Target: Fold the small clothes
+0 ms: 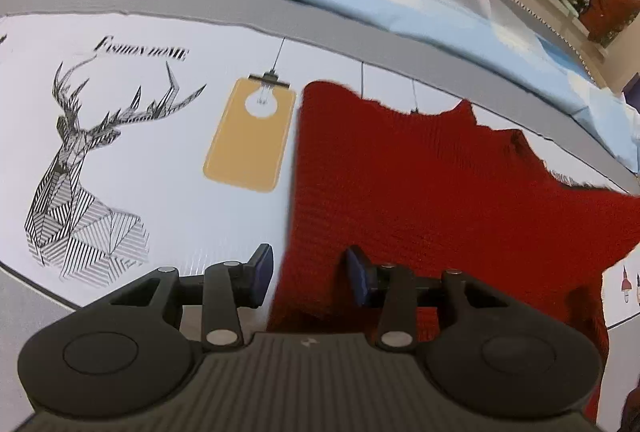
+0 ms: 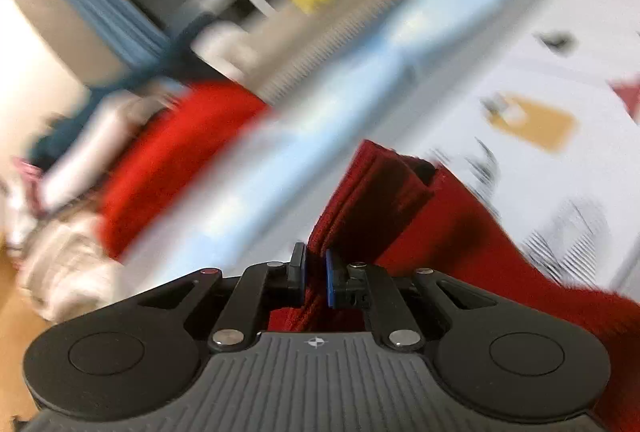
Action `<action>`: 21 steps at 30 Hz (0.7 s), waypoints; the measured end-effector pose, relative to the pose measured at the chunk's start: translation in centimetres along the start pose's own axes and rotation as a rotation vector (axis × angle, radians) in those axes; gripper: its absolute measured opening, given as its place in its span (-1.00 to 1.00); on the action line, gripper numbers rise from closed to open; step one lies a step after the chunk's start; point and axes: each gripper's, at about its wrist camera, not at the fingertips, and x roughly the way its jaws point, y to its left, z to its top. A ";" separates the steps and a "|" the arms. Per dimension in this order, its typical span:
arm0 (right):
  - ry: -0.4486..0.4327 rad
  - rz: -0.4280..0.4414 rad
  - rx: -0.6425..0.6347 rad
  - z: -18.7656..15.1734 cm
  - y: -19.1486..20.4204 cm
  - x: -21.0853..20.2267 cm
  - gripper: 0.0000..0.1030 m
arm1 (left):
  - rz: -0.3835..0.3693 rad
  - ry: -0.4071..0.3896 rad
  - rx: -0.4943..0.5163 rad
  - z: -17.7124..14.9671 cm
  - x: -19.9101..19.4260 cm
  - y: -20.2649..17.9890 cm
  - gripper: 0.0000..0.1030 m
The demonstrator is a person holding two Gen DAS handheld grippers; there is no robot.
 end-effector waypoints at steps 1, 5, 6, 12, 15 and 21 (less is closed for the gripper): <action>-0.013 -0.007 -0.021 -0.2 0.2 -0.1 -0.82 | -0.005 -0.007 0.002 0.0 -0.1 -0.2 -0.13; 0.223 -0.389 -0.005 -1.3 -3.4 3.1 -0.70 | -0.008 -0.036 0.023 0.0 -0.3 -0.8 -0.13; 0.251 -0.458 0.015 -1.5 -4.3 3.4 -0.79 | -0.008 -0.049 0.034 0.1 -0.5 -1.0 -0.13; 0.051 -0.387 -0.148 0.0 -0.9 0.6 -0.62 | -0.051 -0.072 0.049 0.0 -0.6 -1.7 -0.14; 0.078 -0.242 -0.130 0.5 -1.4 1.0 -0.39 | -0.016 -0.007 0.037 -0.4 0.8 -1.3 -0.14; 0.324 -0.362 0.040 -0.2 -6.4 3.8 -0.37 | 0.015 -0.009 0.043 -0.2 0.7 -1.1 -0.14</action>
